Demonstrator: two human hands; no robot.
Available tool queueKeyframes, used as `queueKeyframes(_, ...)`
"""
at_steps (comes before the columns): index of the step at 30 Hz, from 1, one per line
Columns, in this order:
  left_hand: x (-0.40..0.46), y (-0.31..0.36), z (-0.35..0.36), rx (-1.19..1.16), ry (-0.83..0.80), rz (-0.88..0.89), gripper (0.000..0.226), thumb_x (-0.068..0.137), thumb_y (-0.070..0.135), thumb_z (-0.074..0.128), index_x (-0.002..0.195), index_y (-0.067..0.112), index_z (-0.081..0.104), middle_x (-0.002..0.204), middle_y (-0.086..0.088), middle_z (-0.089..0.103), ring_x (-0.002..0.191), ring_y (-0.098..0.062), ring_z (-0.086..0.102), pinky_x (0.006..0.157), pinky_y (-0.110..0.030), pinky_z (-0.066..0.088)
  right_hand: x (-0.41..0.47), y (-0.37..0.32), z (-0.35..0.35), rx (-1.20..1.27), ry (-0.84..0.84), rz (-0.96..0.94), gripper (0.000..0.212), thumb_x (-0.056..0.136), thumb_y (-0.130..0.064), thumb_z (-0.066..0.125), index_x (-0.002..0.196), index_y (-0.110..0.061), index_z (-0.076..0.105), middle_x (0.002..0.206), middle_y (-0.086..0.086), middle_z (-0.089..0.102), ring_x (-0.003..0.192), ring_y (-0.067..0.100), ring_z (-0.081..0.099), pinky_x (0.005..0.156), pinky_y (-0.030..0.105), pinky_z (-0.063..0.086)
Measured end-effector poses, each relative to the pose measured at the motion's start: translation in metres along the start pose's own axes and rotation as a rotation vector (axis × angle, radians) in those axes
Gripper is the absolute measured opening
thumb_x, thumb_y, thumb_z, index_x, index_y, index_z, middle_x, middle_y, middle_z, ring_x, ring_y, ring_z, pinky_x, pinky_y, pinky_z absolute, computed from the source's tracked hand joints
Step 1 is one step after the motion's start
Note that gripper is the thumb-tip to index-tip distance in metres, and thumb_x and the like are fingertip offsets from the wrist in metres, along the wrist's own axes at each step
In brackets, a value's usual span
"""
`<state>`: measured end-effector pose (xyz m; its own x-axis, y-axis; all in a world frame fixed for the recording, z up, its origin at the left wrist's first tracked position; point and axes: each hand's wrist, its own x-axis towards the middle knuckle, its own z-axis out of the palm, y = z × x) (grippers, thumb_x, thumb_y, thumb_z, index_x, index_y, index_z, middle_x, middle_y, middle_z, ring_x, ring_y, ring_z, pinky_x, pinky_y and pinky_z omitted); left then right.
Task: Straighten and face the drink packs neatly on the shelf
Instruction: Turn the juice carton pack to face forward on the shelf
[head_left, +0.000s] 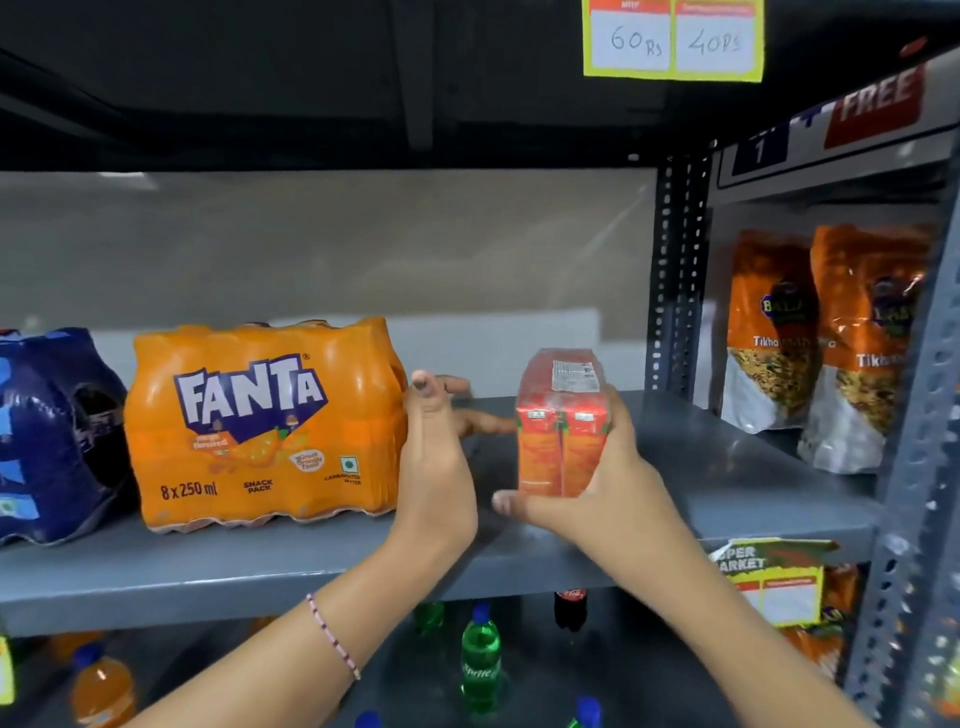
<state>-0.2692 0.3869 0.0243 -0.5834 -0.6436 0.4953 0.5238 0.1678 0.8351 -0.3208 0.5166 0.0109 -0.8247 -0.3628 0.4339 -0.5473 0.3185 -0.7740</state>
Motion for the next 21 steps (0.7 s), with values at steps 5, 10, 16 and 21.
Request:
queueKeyframes(5, 0.011, 0.007, 0.006, 0.041, 0.018, -0.03, 0.059, 0.097, 0.063, 0.024, 0.104, 0.022, 0.065, 0.102, 0.005, 0.078, 0.116, -0.017, 0.067, 0.114, -0.045, 0.039, 0.002, 0.004, 0.007, -0.062, 0.16, 0.062, 0.109, 0.063, -0.032, 0.088, 0.149, -0.03, 0.021, 0.104, -0.006, 0.066, 0.079, 0.012, 0.065, 0.063, 0.017, 0.044)
queueKeyframes(10, 0.025, 0.007, 0.004, 0.098, 0.063, -0.158, 0.056, 0.105, 0.05, 0.028, 0.133, 0.015, 0.062, 0.142, -0.001, 0.06, 0.134, -0.018, 0.052, 0.108, -0.034, 0.033, 0.021, 0.037, -0.049, 0.226, -0.071, 0.065, 0.075, 0.064, 0.007, 0.086, 0.113, -0.037, 0.049, 0.102, -0.008, 0.073, 0.083, -0.003, 0.074, 0.062, 0.02, 0.059)
queueKeyframes(16, 0.045, -0.004, 0.018, 0.163, 0.095, -0.382, 0.059, 0.103, 0.059, 0.024, 0.113, 0.013, 0.06, 0.074, 0.009, 0.059, 0.067, -0.005, 0.055, 0.072, -0.023, 0.04, 0.075, 0.074, -0.124, 0.249, -0.452, 0.176, 0.081, 0.064, 0.014, 0.078, 0.131, -0.028, 0.06, 0.115, 0.006, 0.079, 0.107, 0.023, 0.074, 0.081, 0.035, 0.058)
queueKeyframes(21, 0.053, -0.001, 0.02, 0.066, 0.039, -0.583, 0.064, 0.1, 0.064, 0.028, 0.087, 0.016, 0.068, 0.05, -0.002, 0.072, 0.062, -0.021, 0.07, 0.054, -0.03, 0.048, 0.098, 0.097, -0.11, 0.32, -0.131, 0.26, 0.043, 0.095, 0.011, 0.042, 0.121, -0.011, 0.068, 0.11, 0.013, 0.078, 0.107, 0.032, 0.069, 0.093, 0.048, 0.053)
